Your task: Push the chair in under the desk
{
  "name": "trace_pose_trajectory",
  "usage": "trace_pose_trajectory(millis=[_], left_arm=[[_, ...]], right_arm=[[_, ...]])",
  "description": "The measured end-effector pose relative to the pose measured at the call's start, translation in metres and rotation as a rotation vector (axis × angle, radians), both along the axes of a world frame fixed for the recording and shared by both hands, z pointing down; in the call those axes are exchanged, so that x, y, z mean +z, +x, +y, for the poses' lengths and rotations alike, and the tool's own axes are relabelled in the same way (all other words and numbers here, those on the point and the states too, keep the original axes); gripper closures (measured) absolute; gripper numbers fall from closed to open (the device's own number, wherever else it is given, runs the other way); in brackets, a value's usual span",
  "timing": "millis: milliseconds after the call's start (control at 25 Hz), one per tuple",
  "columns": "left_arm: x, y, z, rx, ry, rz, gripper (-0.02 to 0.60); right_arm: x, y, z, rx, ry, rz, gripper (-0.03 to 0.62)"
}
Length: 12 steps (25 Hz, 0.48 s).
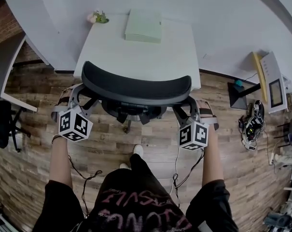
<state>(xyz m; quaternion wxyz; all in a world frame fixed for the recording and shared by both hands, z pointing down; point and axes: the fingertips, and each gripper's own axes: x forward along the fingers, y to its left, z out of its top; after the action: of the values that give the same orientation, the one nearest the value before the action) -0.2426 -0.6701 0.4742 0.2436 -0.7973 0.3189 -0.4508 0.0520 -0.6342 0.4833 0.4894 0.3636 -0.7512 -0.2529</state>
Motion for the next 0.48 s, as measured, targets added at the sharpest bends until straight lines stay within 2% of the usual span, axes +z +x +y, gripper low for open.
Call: trace_pose_trajectory(millis=[480], left_arm=[[-0.0007,0.0030,-0.0040,-0.001,0.006,0.001,0.331]], right_arm=[[0.0003,0.0039,-0.0083,0.002,0.034,0.022,0.375]])
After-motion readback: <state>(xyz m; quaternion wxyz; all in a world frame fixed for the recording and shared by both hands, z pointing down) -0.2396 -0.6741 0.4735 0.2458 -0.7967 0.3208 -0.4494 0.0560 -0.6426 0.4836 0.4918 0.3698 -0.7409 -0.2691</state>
